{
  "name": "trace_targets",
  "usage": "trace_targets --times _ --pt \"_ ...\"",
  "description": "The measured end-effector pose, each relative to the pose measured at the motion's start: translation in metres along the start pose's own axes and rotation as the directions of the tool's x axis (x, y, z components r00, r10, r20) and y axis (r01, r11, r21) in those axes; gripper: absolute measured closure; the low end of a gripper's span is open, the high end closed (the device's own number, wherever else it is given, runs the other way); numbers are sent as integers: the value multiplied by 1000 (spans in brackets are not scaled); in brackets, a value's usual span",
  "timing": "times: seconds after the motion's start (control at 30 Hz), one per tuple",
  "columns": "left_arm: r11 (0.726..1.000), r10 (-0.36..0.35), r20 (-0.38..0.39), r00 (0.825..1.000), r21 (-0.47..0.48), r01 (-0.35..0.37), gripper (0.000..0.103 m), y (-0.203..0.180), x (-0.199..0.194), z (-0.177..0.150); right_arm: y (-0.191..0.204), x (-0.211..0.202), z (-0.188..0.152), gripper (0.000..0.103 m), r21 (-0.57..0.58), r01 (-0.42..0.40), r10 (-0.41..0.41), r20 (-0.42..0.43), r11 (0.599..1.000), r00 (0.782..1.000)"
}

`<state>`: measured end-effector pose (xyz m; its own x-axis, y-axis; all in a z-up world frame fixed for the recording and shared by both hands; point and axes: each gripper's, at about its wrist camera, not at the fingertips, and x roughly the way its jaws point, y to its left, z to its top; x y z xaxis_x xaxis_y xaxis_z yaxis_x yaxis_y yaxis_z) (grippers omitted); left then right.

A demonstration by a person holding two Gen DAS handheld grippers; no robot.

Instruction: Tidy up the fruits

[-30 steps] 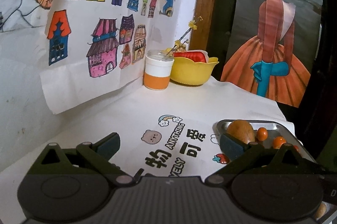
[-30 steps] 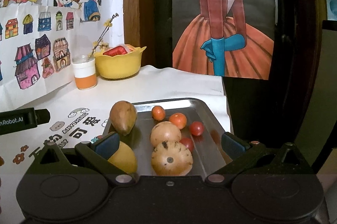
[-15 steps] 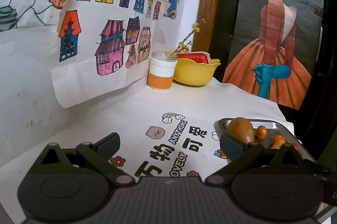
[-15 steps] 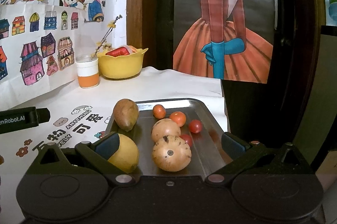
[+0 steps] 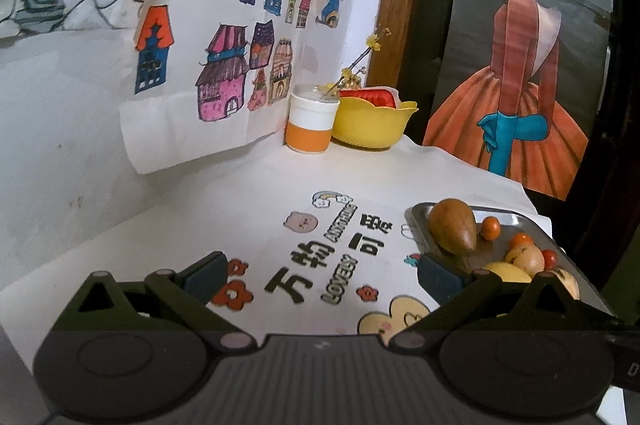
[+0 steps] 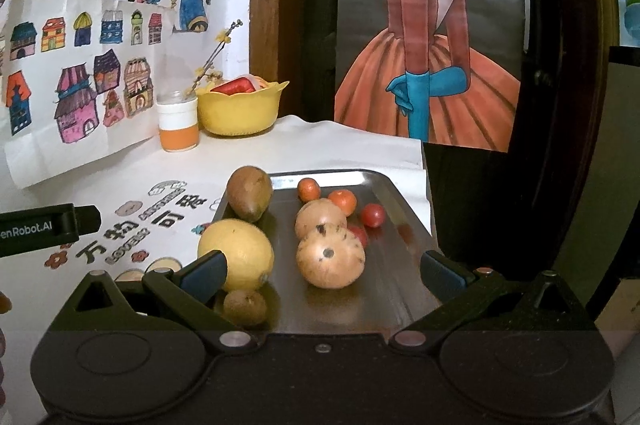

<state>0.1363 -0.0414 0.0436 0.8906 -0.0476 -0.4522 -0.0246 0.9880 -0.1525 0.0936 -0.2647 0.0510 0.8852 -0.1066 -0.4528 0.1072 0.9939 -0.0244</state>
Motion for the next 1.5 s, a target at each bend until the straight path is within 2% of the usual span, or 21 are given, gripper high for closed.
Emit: trace_targets --times 0.7,1.5 --pt "999 -23 40 999 26 22 0 2 -37 -12 7 -36 -6 1 -20 -13 14 43 1000 999" --pt "998 -9 47 999 57 6 0 10 -62 -27 22 -55 -24 1 -51 -50 52 33 997 998"
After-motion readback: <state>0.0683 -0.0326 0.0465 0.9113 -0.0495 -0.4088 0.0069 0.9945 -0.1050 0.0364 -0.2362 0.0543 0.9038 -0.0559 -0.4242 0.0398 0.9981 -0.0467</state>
